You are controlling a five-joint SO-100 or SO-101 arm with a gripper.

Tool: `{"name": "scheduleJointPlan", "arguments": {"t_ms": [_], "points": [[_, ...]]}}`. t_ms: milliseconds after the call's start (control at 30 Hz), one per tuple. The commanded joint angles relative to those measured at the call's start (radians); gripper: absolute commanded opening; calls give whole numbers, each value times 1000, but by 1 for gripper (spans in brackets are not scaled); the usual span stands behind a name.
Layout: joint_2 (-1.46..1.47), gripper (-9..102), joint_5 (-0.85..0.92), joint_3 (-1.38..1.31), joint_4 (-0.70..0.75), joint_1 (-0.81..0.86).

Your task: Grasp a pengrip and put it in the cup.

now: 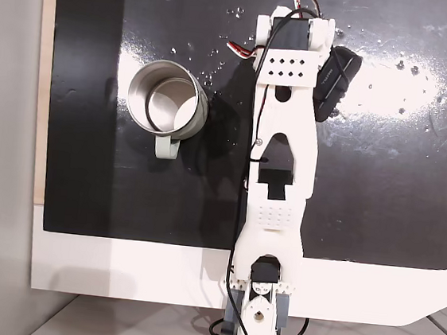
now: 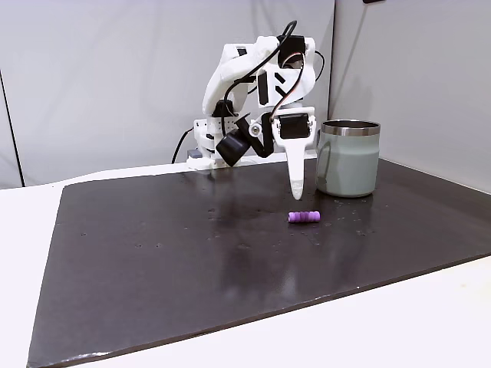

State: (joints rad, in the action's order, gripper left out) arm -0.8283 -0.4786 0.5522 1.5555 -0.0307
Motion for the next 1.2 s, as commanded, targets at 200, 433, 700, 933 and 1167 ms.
{"name": "scheduleJointPlan", "arguments": {"t_ms": [200, 433, 700, 933, 1167], "points": [[91, 18, -6, -166, 12, -14], [176, 17, -3, -244, 12, -23], [256, 12, -6, -288, 23, -31], [255, 0, -29, -314, 35, -26], [20, 0, -46, -195, 46, -23]]}}
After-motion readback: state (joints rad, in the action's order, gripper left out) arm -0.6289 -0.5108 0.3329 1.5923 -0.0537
